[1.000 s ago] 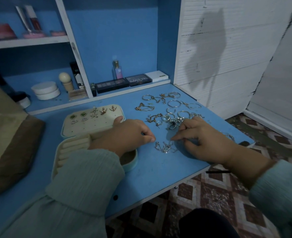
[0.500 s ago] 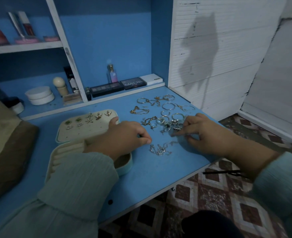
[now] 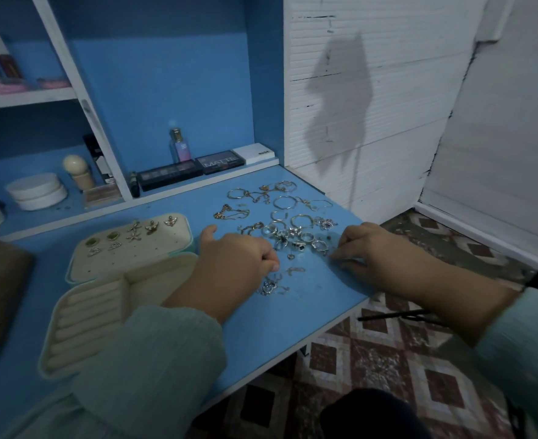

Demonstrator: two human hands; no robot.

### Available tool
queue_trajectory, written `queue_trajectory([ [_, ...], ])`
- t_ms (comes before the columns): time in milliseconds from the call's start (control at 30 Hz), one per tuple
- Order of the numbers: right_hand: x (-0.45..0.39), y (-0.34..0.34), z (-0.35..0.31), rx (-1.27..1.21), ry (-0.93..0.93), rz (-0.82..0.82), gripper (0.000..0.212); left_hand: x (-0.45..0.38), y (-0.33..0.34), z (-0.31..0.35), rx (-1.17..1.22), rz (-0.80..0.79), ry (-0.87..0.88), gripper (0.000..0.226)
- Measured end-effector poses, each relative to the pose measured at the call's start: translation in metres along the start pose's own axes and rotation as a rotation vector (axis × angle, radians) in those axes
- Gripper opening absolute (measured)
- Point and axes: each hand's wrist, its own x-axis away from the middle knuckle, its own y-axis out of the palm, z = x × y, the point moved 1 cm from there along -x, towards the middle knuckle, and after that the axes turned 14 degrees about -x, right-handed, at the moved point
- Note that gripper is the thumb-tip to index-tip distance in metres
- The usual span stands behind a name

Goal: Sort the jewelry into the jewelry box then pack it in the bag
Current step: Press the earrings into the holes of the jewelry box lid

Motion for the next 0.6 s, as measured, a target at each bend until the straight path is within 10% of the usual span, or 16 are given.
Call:
queue_trajectory([
  [267, -0.008, 0.003, 0.003, -0.044, 0.158, -0.078, 0.024, 0.006, 0.007, 0.005, 0.002, 0.128, 0.013, 0.023],
  [600, -0.014, 0.007, -0.004, -0.009, 0.129, -0.091, 0.019, -0.004, -0.001, 0.003, -0.054, -0.106, 0.008, 0.028],
])
